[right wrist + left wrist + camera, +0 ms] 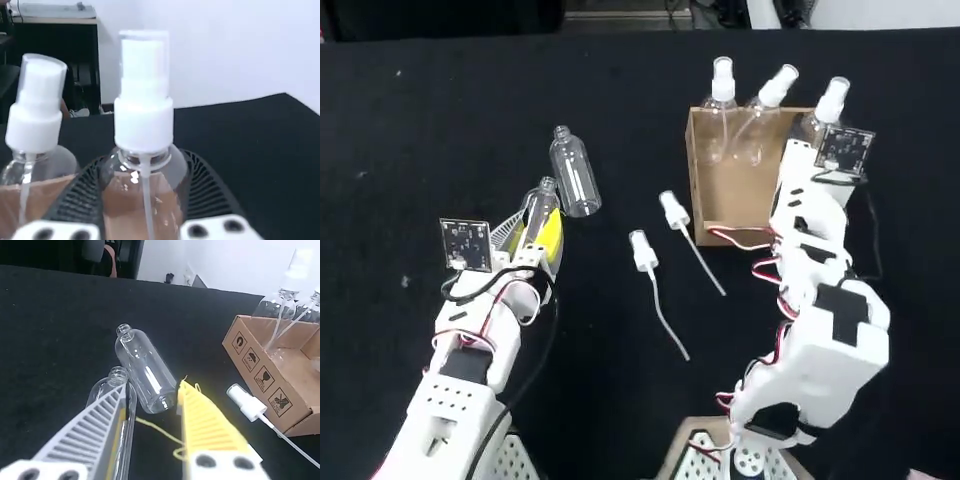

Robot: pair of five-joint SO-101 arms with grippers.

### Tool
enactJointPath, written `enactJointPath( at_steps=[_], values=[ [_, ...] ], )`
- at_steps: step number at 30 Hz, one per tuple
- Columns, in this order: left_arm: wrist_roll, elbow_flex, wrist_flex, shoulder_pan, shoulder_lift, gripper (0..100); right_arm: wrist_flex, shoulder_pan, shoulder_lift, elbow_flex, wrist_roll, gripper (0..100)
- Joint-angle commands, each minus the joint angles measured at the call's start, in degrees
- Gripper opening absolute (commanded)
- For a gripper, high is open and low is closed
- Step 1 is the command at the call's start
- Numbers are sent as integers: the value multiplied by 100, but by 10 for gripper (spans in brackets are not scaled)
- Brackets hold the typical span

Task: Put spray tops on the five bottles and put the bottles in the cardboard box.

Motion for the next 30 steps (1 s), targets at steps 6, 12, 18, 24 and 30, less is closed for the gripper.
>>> enactJointPath(
  at_steps=[6,12,18,24,30],
  values=[
    [0,101,-88,75,-44,164,-237,-26,-48,-198,0,11],
    [0,198,-123,66,-88,164,-264,0,-48,-242,44,11],
    [0,198,-123,66,-97,164,-246,-26,-40,-198,0,11],
    [0,198,-123,66,-97,164,-264,-26,75,-92,9,11],
    [-404,198,-114,57,-97,163,-273,18,295,-92,0,11]
  ],
)
